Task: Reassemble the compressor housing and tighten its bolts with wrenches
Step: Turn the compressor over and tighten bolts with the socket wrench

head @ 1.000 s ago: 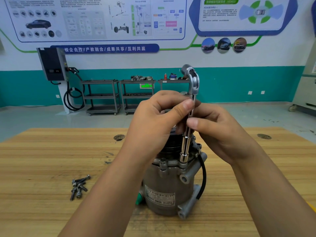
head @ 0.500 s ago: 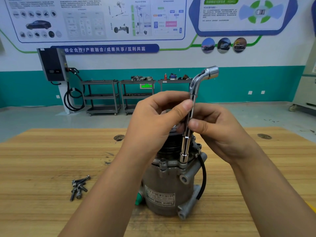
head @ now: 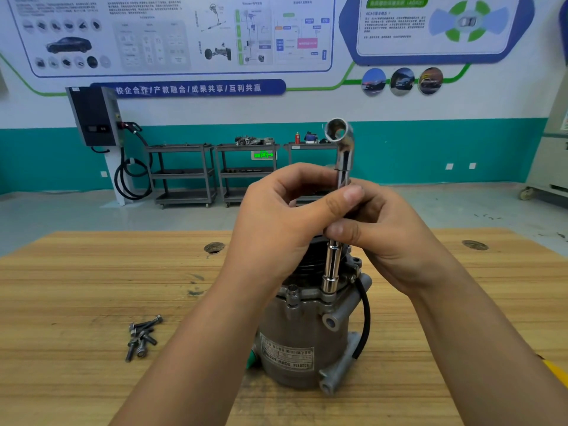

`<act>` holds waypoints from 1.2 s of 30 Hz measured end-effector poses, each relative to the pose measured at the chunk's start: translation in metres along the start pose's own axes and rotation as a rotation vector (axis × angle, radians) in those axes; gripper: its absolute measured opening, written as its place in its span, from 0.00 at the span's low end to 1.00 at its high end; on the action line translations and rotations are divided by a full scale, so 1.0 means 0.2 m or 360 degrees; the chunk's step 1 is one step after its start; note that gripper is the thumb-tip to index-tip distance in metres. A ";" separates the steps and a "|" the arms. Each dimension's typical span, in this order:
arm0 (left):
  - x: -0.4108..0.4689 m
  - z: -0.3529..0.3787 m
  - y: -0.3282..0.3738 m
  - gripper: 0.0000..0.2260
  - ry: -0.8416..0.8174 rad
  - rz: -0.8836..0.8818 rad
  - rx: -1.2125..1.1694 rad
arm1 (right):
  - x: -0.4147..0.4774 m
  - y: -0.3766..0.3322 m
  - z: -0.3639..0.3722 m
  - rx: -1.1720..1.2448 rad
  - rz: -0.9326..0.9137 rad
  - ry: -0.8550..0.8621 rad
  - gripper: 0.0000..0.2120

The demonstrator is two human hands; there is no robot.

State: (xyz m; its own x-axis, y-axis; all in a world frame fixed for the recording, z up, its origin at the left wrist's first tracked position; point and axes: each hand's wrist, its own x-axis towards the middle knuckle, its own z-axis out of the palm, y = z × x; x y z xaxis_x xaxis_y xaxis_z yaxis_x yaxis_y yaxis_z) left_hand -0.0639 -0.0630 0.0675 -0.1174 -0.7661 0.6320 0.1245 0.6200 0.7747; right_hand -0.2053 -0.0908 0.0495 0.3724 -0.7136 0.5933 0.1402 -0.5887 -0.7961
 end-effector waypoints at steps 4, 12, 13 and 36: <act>0.00 0.00 0.00 0.03 0.0010 0.0007 0.0029 | 0.00 0.00 0.00 -0.0058 -0.0015 0.0011 0.18; 0.00 -0.01 0.01 0.08 -0.0062 -0.0015 -0.0009 | 0.00 0.02 -0.03 0.0065 -0.0050 -0.0110 0.11; 0.00 -0.01 0.01 0.08 -0.0064 -0.0025 -0.0005 | 0.00 0.02 -0.03 0.0096 -0.0054 -0.0134 0.09; 0.00 0.00 0.00 0.06 -0.0096 0.0003 -0.0073 | 0.00 0.01 -0.02 0.0121 -0.0021 -0.0027 0.27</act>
State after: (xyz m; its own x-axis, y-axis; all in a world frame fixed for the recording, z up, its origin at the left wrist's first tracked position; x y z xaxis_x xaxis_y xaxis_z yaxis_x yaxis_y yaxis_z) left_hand -0.0631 -0.0634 0.0671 -0.1759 -0.7523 0.6349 0.1698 0.6121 0.7723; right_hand -0.2079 -0.0934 0.0482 0.3853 -0.6992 0.6023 0.2143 -0.5670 -0.7953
